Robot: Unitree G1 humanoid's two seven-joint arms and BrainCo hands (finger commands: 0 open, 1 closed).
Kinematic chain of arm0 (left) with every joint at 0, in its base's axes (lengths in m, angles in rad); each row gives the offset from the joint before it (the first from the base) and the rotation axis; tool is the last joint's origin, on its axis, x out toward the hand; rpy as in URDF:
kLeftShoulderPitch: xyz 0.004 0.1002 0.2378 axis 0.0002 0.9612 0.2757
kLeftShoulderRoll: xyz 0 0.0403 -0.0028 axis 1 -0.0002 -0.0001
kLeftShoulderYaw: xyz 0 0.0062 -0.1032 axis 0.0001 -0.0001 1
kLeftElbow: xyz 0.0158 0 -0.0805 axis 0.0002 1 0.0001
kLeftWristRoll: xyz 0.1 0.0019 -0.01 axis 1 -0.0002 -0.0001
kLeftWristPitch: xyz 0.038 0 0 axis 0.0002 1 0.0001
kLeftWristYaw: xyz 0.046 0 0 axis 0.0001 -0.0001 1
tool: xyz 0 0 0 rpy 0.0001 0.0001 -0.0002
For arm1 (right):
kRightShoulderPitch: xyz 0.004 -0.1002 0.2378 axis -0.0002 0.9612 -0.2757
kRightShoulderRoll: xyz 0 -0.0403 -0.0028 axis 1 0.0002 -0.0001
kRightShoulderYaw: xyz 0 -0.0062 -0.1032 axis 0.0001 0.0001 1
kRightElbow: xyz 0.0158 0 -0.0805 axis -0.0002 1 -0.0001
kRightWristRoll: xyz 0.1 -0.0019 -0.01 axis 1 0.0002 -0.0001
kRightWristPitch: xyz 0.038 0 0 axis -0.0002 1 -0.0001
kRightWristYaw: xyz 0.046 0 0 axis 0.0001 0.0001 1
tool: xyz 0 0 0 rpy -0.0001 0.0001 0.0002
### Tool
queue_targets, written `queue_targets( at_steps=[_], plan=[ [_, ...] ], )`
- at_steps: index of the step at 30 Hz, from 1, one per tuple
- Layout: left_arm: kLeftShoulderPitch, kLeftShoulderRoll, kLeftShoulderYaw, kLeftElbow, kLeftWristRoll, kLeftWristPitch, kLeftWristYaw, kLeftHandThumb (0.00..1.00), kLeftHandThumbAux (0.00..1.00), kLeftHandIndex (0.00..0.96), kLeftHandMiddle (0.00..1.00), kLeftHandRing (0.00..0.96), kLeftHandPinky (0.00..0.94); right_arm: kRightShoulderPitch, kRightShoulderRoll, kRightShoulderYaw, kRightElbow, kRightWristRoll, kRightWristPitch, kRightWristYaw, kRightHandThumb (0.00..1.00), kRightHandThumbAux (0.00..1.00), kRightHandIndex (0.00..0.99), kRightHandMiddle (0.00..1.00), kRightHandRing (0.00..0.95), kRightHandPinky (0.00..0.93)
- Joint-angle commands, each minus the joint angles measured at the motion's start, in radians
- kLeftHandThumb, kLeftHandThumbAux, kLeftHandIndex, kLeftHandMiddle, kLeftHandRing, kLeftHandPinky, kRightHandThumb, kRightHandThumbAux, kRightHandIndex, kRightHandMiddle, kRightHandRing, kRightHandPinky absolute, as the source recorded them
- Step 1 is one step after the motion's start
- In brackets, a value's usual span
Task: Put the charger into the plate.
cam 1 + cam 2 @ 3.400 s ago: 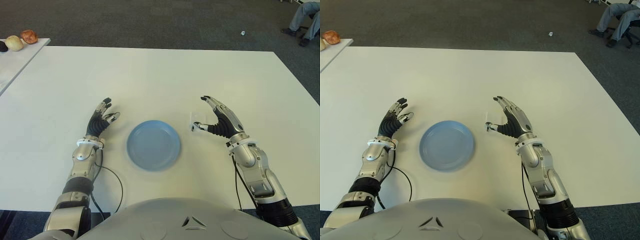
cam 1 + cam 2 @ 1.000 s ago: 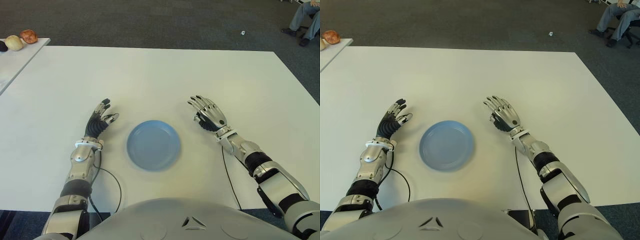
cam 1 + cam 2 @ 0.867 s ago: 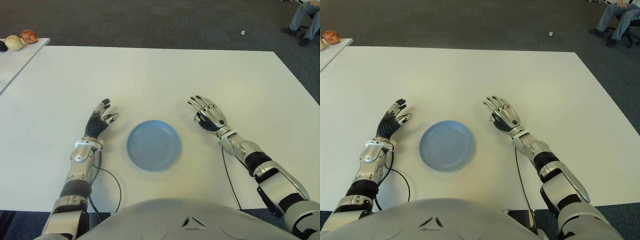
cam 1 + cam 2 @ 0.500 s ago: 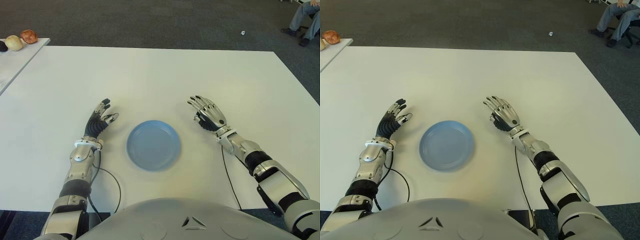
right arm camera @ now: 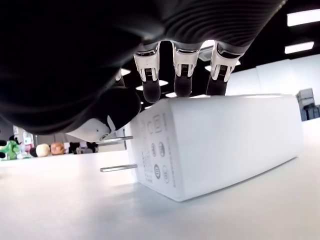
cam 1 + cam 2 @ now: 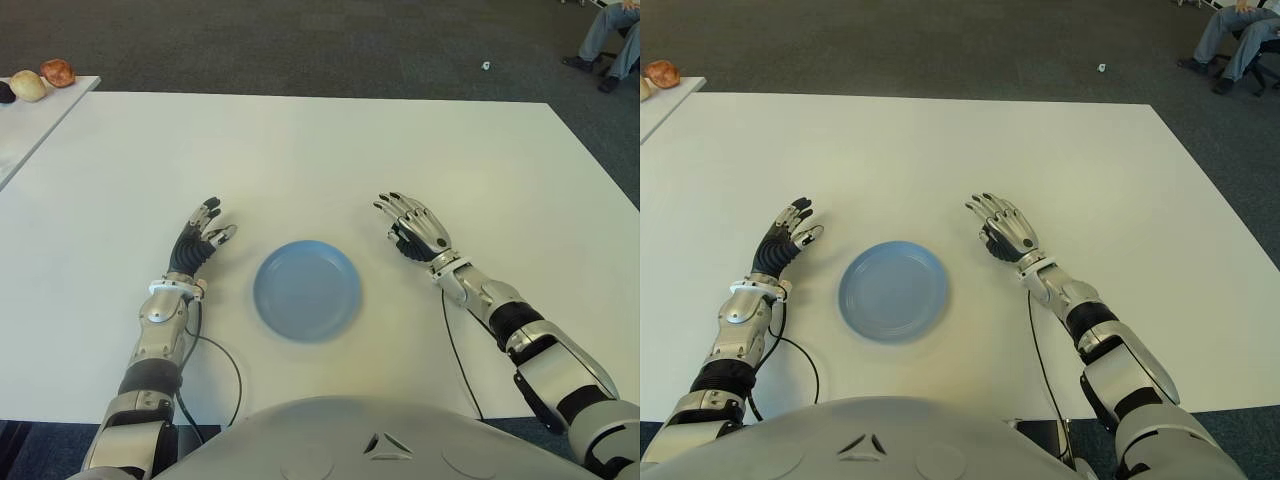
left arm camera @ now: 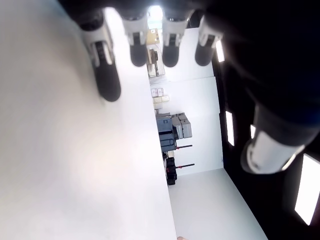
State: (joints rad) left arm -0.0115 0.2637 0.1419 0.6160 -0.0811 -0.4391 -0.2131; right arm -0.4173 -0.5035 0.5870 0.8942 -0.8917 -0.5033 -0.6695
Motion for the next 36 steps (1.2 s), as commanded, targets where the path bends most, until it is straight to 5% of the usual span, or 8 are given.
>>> queue_targets(
  at_steps=[1, 20, 36],
  plan=[
    [0.033, -0.002, -0.006, 0.032, 0.006, 0.051, -0.011, 0.0, 0.592, 0.032, 0.07, 0.057, 0.049, 0.025, 0.008, -0.002, 0.001, 0.015, 0.003, 0.024, 0.189, 0.49, 0.0, 0.0, 0.0, 0.0],
    [0.028, 0.008, -0.015, 0.043, 0.029, 0.047, -0.002, 0.0, 0.55, 0.033, 0.073, 0.059, 0.039, 0.045, 0.023, -0.092, -0.051, 0.092, -0.006, -0.002, 0.094, 0.425, 0.0, 0.0, 0.0, 0.0],
    [0.008, 0.017, -0.02, 0.073, 0.047, 0.042, 0.007, 0.0, 0.532, 0.032, 0.065, 0.053, 0.037, 0.119, 0.023, -0.203, -0.24, 0.184, 0.061, 0.103, 0.064, 0.335, 0.0, 0.0, 0.0, 0.0]
  ],
)
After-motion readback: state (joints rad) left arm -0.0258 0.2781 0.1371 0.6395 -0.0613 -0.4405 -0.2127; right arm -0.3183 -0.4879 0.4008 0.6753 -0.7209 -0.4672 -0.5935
